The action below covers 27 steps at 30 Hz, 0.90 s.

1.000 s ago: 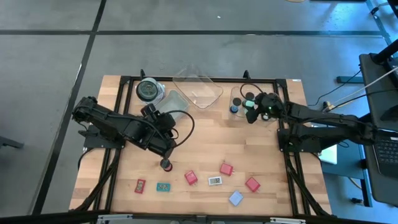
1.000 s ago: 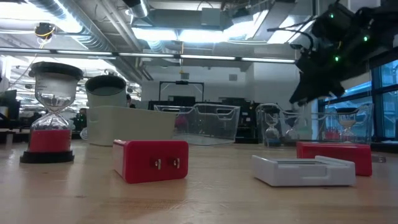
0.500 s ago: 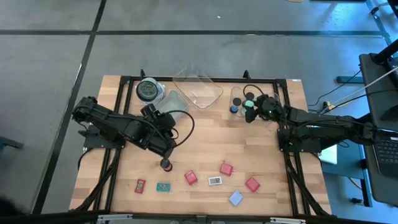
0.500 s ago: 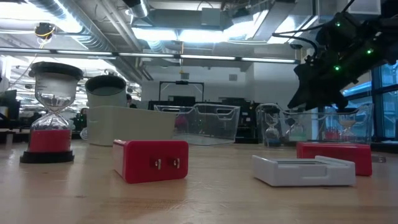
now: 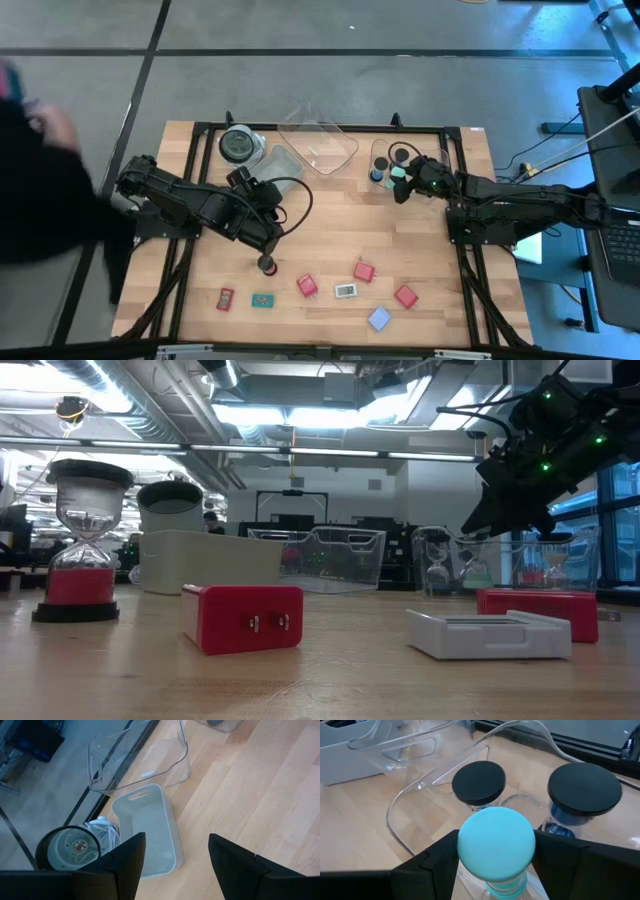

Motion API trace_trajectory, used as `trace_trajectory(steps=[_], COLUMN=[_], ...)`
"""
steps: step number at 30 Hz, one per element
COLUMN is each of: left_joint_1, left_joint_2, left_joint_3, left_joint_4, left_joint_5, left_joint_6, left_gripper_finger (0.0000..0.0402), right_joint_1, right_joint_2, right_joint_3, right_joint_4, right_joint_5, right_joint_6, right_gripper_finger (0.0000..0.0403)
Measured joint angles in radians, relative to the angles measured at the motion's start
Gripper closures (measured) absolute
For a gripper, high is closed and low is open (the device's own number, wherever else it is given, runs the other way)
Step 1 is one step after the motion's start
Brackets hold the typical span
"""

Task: Pick & Place Office items
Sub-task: Put the light blue hourglass into the right transparent bin

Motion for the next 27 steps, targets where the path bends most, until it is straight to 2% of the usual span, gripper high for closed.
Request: trace_trajectory(steps=[8,15,27], left_joint_1=[0.000,0.000,0.000], left_joint_2=[0.000,0.000,0.000], left_joint_3=[0.000,0.000,0.000], left_joint_4=[0.000,0.000,0.000], left_joint_5=[0.000,0.000,0.000], left_joint_6=[0.000,0.000,-0.003], left_gripper_finger=[0.0187,0.0187,0.0187], right_joint_1=[0.000,0.000,0.000], right_joint_2=[0.001,0.001,0.064], right_joint_3=[0.006,0.095,0.099], right_joint_4=[-0.007,-0.048,-0.098], right_joint_5=[-0.001,-0.026,-0.018], right_joint_6=[-0.013,-0.067,-0.014], right_gripper_finger=[0.0188,0.0188,0.0188])
